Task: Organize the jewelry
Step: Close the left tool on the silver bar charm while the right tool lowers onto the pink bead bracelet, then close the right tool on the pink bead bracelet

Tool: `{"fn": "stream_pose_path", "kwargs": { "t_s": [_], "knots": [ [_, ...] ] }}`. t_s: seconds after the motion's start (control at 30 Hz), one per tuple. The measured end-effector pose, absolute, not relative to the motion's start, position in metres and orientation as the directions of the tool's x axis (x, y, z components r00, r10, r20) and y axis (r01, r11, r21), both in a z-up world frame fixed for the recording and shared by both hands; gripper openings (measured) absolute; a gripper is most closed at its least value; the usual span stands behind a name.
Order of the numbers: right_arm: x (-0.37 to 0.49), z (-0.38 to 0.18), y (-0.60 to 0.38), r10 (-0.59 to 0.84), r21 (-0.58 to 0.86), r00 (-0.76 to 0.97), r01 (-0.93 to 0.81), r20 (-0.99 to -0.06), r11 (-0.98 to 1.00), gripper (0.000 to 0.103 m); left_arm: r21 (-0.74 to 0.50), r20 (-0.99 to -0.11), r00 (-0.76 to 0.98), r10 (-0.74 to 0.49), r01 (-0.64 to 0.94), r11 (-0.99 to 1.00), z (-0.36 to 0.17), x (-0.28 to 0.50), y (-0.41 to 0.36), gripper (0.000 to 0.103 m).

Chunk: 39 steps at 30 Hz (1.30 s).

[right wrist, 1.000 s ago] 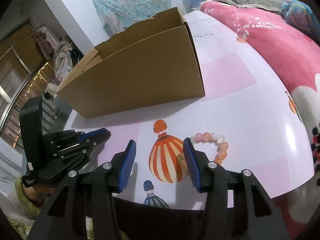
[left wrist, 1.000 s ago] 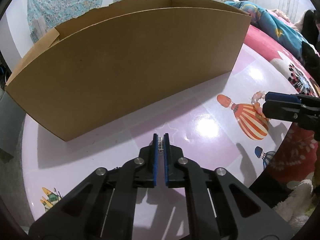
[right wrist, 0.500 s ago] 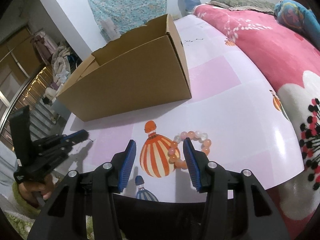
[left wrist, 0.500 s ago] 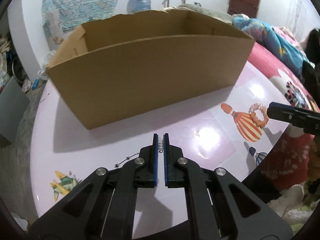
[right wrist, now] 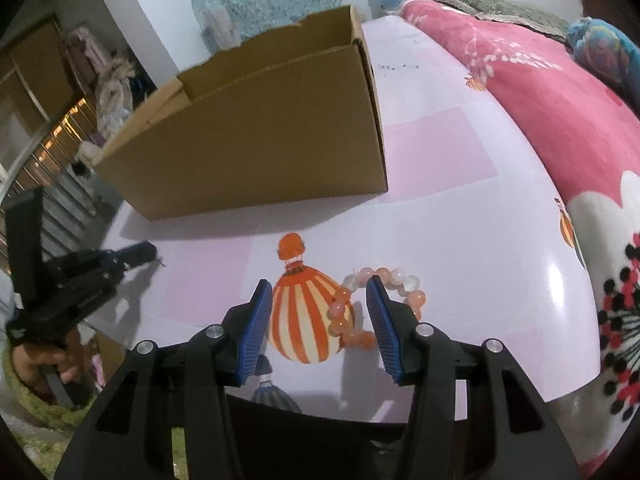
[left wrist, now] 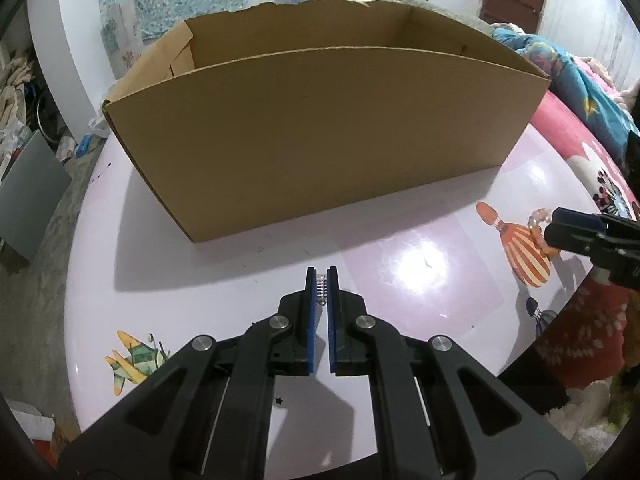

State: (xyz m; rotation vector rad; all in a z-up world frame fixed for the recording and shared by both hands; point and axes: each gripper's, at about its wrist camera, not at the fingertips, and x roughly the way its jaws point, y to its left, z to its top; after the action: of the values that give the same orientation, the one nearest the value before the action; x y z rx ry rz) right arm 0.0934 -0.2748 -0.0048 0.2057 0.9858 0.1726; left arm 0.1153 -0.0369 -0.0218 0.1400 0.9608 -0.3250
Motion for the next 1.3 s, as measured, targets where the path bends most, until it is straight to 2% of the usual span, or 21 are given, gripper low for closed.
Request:
{"fn": "stream_pose_path", "kwargs": {
  "t_s": [0.2, 0.37, 0.7, 0.8, 1.03, 1.3],
  "knots": [
    [0.099, -0.014, -0.268, 0.190, 0.192, 0.493, -0.047, -0.849, 0.980, 0.037, -0.016, -0.839, 0.511, -0.188, 0.323, 0.946, -0.022, 0.120, -0.038, 0.004],
    [0.102, -0.016, -0.264, 0.158, 0.161, 0.484, -0.035, -0.861, 0.986, 0.034, -0.012, -0.842, 0.507, -0.183, 0.321, 0.947, -0.023, 0.125, -0.038, 0.004],
    [0.107, -0.017, -0.262, 0.099, 0.108, 0.479, -0.008, -0.872, 0.994, 0.010, -0.005, -0.840, 0.512, -0.182, 0.328, 0.945, -0.023, 0.124, -0.044, 0.004],
    [0.108, -0.016, -0.263, 0.105, 0.117, 0.481, -0.005, -0.870, 0.993, 0.010, 0.000, -0.839, 0.514, -0.180, 0.331, 0.944, -0.023, 0.122, -0.045, 0.004],
    [0.105, -0.005, -0.268, 0.212, 0.245, 0.506, -0.002, -0.836, 0.970, 0.010, 0.010, -0.839, 0.517, -0.171, 0.330, 0.944, -0.025, 0.120, -0.047, 0.004],
    [0.106, 0.017, -0.281, 0.430, 0.486, 0.543, -0.045, -0.721, 0.873, 0.010, 0.011, -0.839, 0.518, -0.168, 0.324, 0.946, -0.026, 0.119, -0.046, 0.004]
  ]
}}
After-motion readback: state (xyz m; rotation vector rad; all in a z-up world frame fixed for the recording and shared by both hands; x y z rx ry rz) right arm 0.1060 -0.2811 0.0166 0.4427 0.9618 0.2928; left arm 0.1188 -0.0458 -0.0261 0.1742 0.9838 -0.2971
